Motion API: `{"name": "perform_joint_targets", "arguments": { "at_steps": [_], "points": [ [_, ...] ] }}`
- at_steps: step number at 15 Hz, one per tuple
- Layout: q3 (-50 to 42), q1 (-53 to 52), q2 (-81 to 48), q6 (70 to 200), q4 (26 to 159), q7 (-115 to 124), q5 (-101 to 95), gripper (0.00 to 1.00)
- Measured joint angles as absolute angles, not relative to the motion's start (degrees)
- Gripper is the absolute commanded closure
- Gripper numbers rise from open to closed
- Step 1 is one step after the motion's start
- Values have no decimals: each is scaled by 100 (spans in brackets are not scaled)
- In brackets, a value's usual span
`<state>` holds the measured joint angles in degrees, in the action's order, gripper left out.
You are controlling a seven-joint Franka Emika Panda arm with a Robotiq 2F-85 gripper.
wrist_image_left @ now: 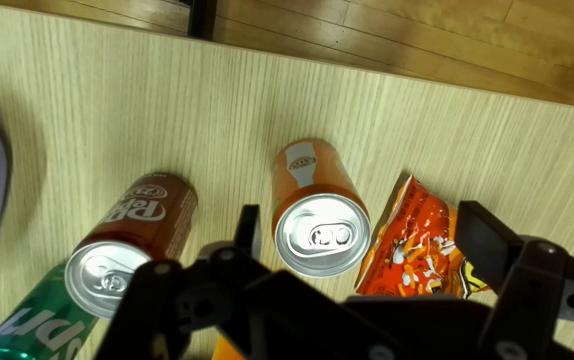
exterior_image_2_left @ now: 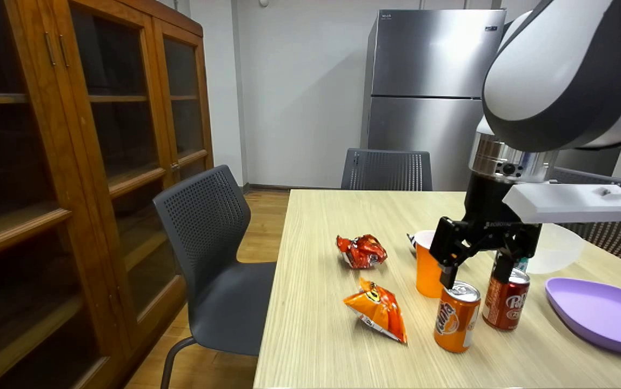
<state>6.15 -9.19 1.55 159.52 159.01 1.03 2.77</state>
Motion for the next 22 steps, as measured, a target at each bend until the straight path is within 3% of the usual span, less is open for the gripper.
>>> {"name": "perform_joint_targets", "arguments": {
  "at_steps": [21,22],
  "points": [
    [428,-822,-1094,15996,15146,335,-281,0],
    [427,-826,-1132,15996,15120,349,-287,25]
  ]
}}
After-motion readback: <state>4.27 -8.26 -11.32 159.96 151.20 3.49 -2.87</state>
